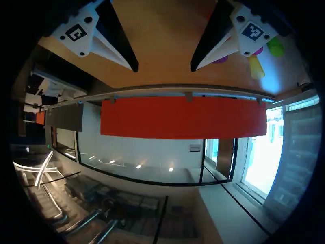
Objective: Pour water
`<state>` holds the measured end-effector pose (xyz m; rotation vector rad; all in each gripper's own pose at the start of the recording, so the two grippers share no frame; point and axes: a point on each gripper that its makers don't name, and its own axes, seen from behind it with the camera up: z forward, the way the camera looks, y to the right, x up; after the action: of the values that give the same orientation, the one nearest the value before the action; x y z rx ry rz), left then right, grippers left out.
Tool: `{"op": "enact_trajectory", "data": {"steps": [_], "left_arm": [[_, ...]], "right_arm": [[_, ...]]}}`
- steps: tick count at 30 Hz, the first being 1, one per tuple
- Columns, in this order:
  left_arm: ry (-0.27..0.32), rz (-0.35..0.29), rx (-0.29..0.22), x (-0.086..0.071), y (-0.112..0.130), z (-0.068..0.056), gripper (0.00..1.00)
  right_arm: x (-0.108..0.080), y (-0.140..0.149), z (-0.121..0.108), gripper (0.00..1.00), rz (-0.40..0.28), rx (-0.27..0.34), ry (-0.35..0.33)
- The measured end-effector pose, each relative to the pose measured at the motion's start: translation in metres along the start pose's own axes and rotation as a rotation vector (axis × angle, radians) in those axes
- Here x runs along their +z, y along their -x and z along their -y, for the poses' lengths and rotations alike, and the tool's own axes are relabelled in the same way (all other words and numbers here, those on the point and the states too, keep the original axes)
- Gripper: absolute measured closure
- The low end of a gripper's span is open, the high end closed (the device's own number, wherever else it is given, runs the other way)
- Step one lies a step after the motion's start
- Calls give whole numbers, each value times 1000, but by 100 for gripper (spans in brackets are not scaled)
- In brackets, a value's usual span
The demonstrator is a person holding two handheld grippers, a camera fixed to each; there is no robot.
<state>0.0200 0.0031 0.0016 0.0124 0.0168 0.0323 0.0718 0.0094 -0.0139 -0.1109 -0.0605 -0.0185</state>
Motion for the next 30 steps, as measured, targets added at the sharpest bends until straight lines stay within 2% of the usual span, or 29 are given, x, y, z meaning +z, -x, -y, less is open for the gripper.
{"op": "enact_trajectory", "data": {"steps": [11, 30], "left_arm": [[-25, 11, -29, 1, 13, 12, 1], [-28, 17, -34, 1, 20, 13, 1]], "right_arm": [[1, -3, 2, 0, 3, -11, 3], [1, -6, -2, 0, 2, -19, 10]]}}
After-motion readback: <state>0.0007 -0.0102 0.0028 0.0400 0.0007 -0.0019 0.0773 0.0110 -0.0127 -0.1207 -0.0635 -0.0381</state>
